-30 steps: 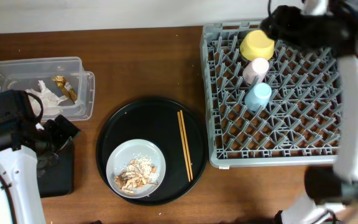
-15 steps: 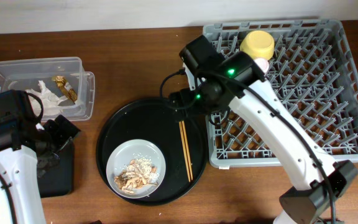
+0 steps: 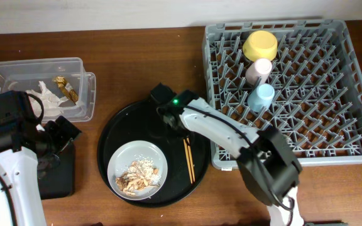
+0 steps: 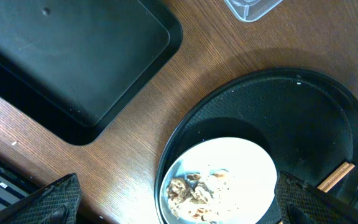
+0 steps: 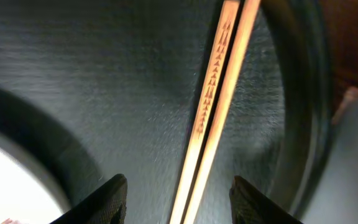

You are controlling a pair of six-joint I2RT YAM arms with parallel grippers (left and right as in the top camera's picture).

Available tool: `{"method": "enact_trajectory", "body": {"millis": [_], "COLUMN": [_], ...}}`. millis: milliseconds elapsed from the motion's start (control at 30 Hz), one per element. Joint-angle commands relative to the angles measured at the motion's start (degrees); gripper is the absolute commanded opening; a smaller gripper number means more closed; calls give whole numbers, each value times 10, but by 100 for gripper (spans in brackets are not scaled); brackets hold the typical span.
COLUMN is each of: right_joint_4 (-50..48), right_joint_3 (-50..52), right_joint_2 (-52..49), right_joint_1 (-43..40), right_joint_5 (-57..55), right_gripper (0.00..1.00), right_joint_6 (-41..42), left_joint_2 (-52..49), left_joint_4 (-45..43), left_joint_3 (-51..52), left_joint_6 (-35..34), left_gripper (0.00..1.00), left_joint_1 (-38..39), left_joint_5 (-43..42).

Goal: Sort waste into correct bins and load items into the dishwasher rack
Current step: 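Move the right gripper to the chopsticks and grasp one, then carry the chopstick to the rack and stand it upright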

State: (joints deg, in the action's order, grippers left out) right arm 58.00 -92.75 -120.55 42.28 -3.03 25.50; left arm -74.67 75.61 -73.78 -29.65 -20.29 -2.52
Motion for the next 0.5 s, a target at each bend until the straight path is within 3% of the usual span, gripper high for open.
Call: {"method": "enact_trajectory", "body": {"millis": [0, 467], "right_joint_4": [-8, -40], "right_joint_3": [3, 17], "right_joint_2": [-25, -27], "right_joint_1": [2, 2], "right_joint_5": [1, 15], "right_gripper": [54, 53], "right_joint_6": [5, 21], "left_joint_2": [1, 1], "left_joint_4": [-1, -1], "left_joint_3": [-5, -5], "left_joint_6": [-3, -3], "left_gripper": [99, 99], "left_joint_1": [-2, -2], "left_joint_5": [2, 2]}}
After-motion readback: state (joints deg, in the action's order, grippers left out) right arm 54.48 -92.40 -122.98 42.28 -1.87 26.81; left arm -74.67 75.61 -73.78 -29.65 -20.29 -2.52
